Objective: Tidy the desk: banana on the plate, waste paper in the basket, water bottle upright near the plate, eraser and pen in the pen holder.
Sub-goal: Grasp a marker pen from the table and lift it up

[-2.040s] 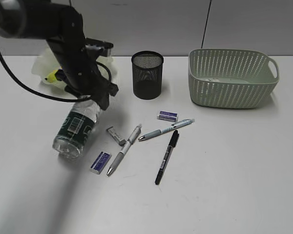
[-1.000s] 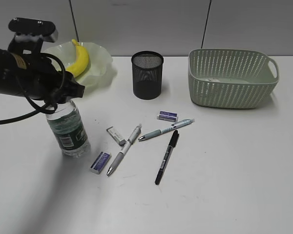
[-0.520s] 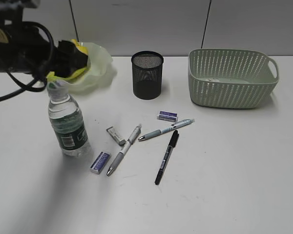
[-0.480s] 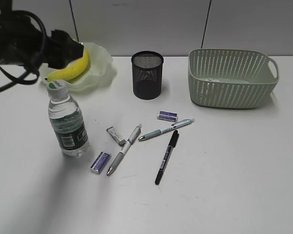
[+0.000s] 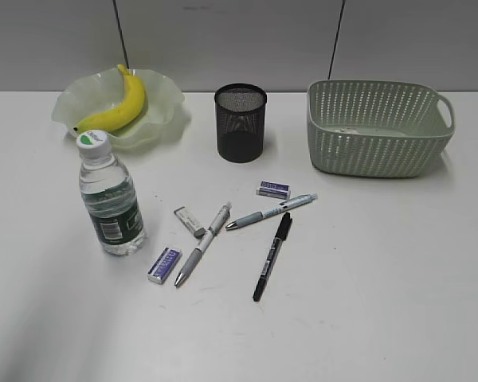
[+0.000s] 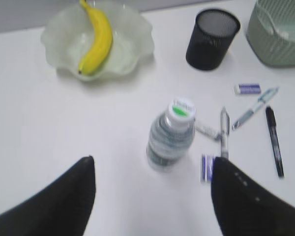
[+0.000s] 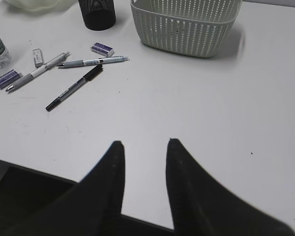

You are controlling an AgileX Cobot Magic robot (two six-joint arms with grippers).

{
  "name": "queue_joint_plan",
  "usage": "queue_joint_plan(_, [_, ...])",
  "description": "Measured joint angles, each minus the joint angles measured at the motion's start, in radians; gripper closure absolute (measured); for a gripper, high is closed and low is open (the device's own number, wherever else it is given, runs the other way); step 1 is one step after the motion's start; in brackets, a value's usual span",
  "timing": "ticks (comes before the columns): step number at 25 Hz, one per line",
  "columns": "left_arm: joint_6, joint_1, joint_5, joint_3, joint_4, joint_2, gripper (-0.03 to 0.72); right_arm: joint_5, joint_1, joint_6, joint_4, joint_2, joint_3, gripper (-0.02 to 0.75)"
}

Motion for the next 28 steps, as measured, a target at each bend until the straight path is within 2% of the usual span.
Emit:
queue_joint_plan(5, [0.000, 0.000, 0.386, 0.010, -0.002, -0.233, 0.152, 0.000, 0.000, 0.001, 0.000, 0.000, 0.000, 0.494])
queue_joint_plan(8, [0.000, 0.000, 0.476, 0.068, -0.002, -0.391, 0.178, 0.000, 0.000, 0.001, 0.000, 0.000, 0.000, 0.494])
queue_joint_plan(14, [0.000, 0.000, 0.470, 0.247, 0.001, -0.705, 0.200, 0.000, 0.000, 0.001, 0.000, 0.000, 0.000, 0.494])
queue_joint_plan(18, [0.000, 0.000, 0.404, 0.299, 0.002, -0.855, 0.207, -0.001, 0.000, -0.023, 0.009, 0.042, 0.000, 0.494])
queue_joint_plan(23, [0.000, 0.000, 0.362, 0.318, 0.002, -0.902, 0.207, -0.062, 0.000, -0.159, 0.130, 0.344, -0.032, 0.494])
queue_joint_plan(28, [0.016, 0.000, 0.357, 0.318, 0.002, -0.902, 0.209, -0.188, 0.000, -0.220, 0.245, 0.789, -0.181, 0.494])
